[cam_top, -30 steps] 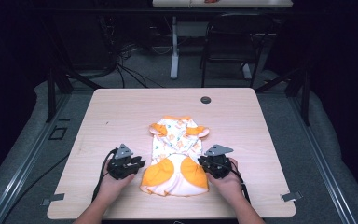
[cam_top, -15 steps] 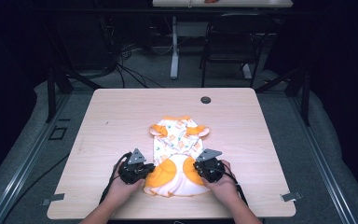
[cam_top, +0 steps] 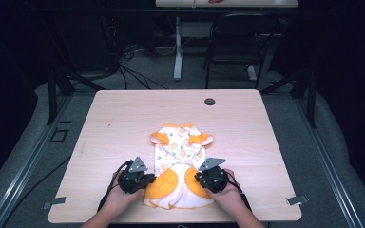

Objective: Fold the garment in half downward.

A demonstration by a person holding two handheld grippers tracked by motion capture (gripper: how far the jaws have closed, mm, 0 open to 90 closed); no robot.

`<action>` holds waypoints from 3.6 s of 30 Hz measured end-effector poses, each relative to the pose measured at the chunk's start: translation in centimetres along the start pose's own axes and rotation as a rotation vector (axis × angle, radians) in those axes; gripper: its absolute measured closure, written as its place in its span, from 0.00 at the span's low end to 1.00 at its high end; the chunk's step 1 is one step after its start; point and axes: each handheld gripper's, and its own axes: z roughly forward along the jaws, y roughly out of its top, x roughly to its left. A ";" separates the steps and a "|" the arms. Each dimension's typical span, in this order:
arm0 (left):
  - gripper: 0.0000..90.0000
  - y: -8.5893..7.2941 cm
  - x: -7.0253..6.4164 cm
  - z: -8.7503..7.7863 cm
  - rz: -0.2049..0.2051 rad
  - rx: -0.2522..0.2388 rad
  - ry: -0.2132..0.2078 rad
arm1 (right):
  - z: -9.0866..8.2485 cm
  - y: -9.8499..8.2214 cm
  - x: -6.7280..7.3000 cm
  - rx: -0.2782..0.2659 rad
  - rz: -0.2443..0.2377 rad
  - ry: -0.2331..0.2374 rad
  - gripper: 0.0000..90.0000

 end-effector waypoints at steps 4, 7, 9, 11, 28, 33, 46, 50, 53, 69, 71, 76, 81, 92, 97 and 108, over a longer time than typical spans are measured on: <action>0.94 -1.1 -1.1 -1.1 0.023 0.014 0.010 | -0.6 -0.5 1.6 0.015 -0.032 0.039 0.93; 0.94 -1.8 -1.7 -1.7 0.025 0.018 0.001 | -0.9 -0.9 2.5 0.011 -0.044 0.052 0.93; 0.94 -2.2 -2.0 -2.0 0.032 0.017 0.005 | -1.0 -1.1 3.1 0.012 -0.054 0.057 0.93; 0.94 -2.5 -2.2 -2.4 0.022 0.021 -0.003 | -1.2 -1.1 3.7 0.022 -0.070 0.061 0.94; 0.80 5.3 3.4 -2.9 -0.071 -0.100 -0.010 | -3.1 5.5 -1.8 -0.062 0.003 0.032 0.86; 0.79 7.5 4.9 -1.7 -0.094 -0.094 -0.024 | -1.8 6.6 -3.9 -0.041 0.027 0.010 0.85; 0.72 10.2 8.4 2.1 -0.090 -0.068 -0.008 | 1.5 9.4 -8.2 -0.021 0.070 -0.004 0.80; 0.70 10.5 9.2 3.5 -0.107 -0.060 0.011 | 2.9 9.9 -9.3 -0.004 0.074 -0.017 0.77; 0.68 10.5 9.9 4.4 -0.132 -0.042 0.026 | 3.7 10.0 -9.8 0.005 0.103 -0.020 0.77; 0.65 9.3 11.2 6.6 -0.173 0.009 0.034 | 6.4 9.1 -11.1 0.027 0.150 -0.014 0.73; 0.64 9.1 11.3 6.8 -0.168 0.024 0.039 | 6.7 9.0 -11.1 0.029 0.157 -0.002 0.73; 0.68 8.8 11.2 7.1 -0.166 0.017 0.036 | 6.8 9.0 -10.9 0.027 0.151 0.005 0.73; 0.74 8.8 11.2 7.1 -0.160 0.018 0.033 | 7.5 8.8 -10.6 0.031 0.141 -0.011 0.79; 0.90 8.7 11.2 6.9 -0.155 0.029 0.030 | 7.1 9.0 -10.6 0.068 0.104 0.014 0.95; 0.97 9.0 10.8 6.1 -0.133 0.015 0.038 | 5.9 9.1 -10.4 0.040 0.098 0.029 0.96; 0.98 10.0 10.5 3.1 -0.123 -0.063 0.020 | 3.0 10.2 -10.1 -0.032 0.091 0.043 0.96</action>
